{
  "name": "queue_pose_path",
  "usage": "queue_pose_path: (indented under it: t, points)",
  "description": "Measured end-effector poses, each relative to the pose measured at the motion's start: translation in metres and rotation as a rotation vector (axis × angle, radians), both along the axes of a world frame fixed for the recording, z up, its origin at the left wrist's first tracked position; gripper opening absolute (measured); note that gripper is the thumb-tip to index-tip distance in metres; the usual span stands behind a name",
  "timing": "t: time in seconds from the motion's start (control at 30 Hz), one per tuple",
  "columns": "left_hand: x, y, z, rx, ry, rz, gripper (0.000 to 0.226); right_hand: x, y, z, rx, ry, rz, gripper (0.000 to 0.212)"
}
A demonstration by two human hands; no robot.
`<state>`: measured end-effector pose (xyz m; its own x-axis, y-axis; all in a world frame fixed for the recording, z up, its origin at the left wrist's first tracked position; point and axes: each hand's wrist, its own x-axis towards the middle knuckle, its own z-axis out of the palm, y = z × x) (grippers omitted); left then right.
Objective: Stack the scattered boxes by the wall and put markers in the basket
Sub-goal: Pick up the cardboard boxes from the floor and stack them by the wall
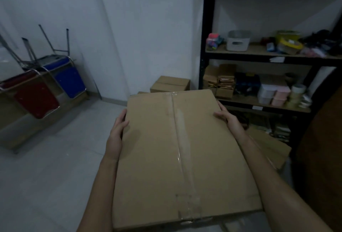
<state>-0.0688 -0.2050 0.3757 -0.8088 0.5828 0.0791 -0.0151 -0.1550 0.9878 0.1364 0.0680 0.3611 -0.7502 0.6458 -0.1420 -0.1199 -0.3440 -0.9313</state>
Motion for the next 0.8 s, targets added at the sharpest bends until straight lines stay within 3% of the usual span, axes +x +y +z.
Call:
queue_pose_path:
  t: [0.27,0.53,0.8]
  points:
    - [-0.153,0.045,-0.005,-0.070,0.078,0.066,0.049,-0.173,0.057,-0.008,0.026,-0.021,0.046,0.075]
    - [-0.347,0.088,0.012,-0.153,0.126,0.058,0.051,-0.358,0.092,-0.001,0.015,-0.008,-0.033,0.059]
    - [-0.501,0.139,0.009,-0.132,0.029,0.042,0.051,-0.511,0.134,0.011,0.052,-0.014,-0.039,0.056]
